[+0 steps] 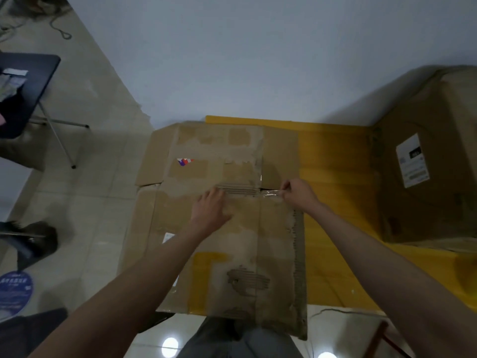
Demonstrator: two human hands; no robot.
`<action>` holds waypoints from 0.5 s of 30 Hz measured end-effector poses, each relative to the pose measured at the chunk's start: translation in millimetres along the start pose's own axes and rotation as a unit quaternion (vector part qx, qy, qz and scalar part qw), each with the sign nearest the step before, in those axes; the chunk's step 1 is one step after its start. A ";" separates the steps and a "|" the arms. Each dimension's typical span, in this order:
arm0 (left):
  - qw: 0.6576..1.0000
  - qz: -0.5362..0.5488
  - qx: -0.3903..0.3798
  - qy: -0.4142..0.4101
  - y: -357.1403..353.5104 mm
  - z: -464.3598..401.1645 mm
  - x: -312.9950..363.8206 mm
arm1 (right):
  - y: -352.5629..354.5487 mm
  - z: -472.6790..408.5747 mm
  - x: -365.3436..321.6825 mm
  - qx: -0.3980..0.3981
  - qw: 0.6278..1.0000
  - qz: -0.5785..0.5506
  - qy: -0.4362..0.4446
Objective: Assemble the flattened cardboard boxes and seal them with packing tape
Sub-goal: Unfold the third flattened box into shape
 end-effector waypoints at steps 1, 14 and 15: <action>1.000 0.010 0.007 -0.009 5.4 -0.4 20.3 | 5.6 2.5 -4.8 0.008 1.000 -0.019 -0.004; 0.980 0.178 -0.071 0.049 26.3 49.5 160.4 | 39.2 64.4 -36.1 0.113 0.956 -0.266 -0.057; 0.980 0.182 -0.068 0.048 31.9 54.5 162.4 | 37.9 69.9 -34.8 0.103 0.948 -0.296 -0.060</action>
Point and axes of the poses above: each hand's wrist, its own z-axis away from the middle knuckle, its own y-axis out of the back of the hand, x = y × z, the point moved 5 cm from there along -z, towards the middle knuckle, and after that the axes turned 6 degrees about x, right-handed, at the moved point
